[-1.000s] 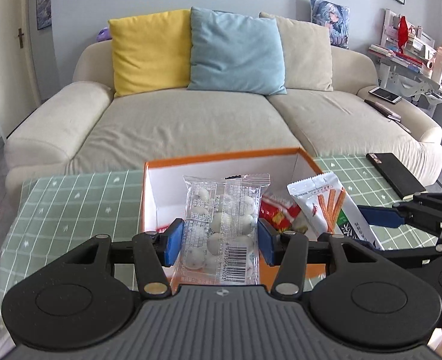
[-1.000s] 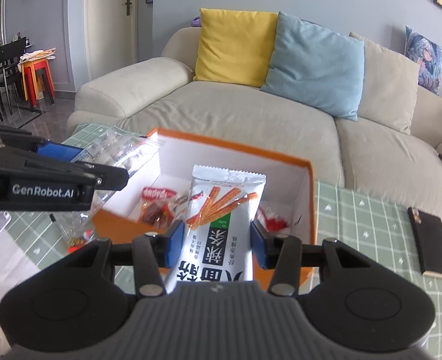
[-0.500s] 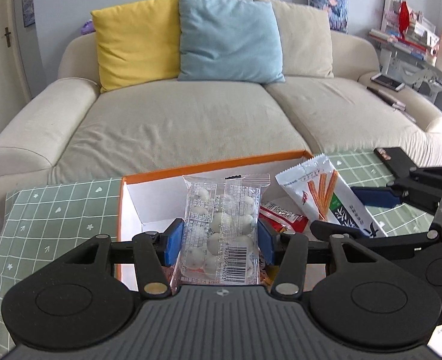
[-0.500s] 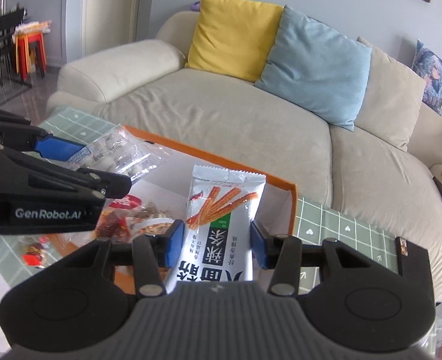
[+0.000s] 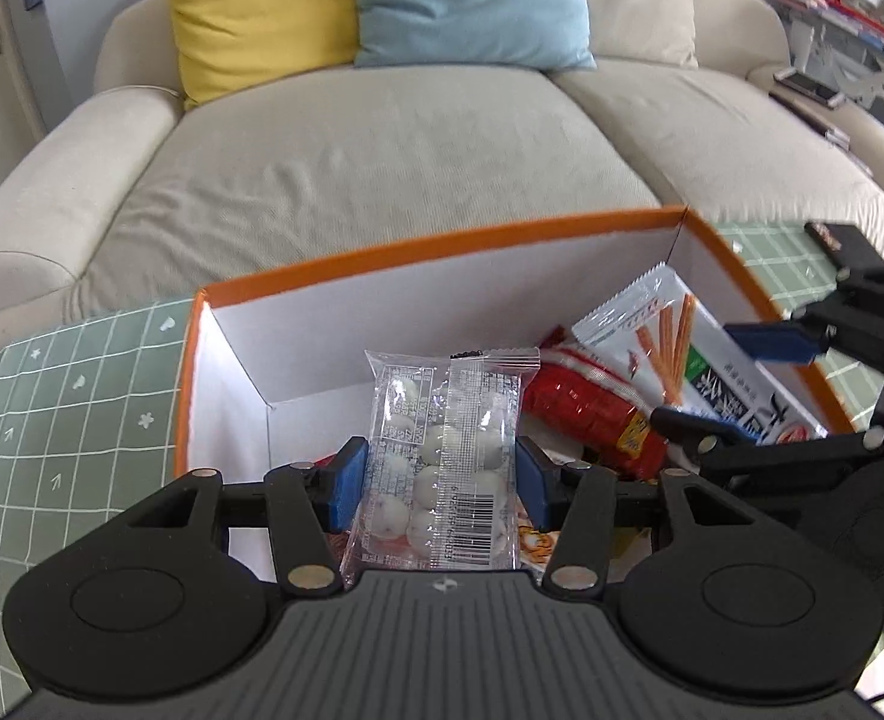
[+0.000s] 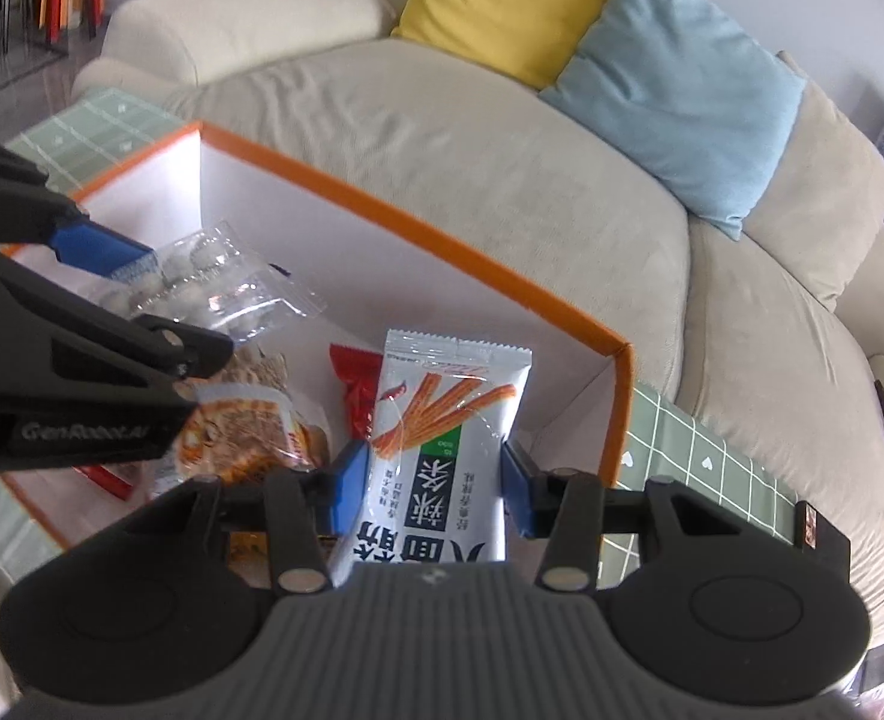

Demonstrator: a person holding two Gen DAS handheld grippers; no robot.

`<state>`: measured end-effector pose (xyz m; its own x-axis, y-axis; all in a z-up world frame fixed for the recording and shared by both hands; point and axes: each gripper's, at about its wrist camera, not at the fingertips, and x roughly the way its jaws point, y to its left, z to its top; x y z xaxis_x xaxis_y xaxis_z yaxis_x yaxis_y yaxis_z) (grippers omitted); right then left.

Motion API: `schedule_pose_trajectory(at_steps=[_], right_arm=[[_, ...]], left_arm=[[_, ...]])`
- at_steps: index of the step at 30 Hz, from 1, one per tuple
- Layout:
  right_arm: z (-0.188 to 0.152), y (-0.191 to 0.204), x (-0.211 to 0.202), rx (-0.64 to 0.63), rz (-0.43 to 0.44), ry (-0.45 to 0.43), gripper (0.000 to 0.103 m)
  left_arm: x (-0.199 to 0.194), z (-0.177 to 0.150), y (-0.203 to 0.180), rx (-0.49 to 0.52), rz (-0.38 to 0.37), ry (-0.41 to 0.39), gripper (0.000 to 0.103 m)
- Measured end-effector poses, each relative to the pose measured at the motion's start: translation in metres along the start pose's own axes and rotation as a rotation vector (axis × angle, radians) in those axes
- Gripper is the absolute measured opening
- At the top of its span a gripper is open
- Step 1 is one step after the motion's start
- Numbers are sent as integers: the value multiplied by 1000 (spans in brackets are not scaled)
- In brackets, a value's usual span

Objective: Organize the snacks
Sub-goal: 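Lower both held snacks into the orange box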

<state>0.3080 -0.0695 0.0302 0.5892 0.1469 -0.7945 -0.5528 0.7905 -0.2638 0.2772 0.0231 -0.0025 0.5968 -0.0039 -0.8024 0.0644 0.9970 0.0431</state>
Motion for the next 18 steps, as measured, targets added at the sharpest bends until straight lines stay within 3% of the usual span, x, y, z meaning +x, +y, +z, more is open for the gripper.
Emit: schedule_pose_trajectory(at_steps=[10, 18], right_arm=[[3, 7, 32, -75, -6, 55, 46], [3, 11, 41, -97, -14, 70, 46]], left_arm=[[23, 8, 1, 28, 3, 49, 59], [38, 11, -3, 49, 64, 64, 59]])
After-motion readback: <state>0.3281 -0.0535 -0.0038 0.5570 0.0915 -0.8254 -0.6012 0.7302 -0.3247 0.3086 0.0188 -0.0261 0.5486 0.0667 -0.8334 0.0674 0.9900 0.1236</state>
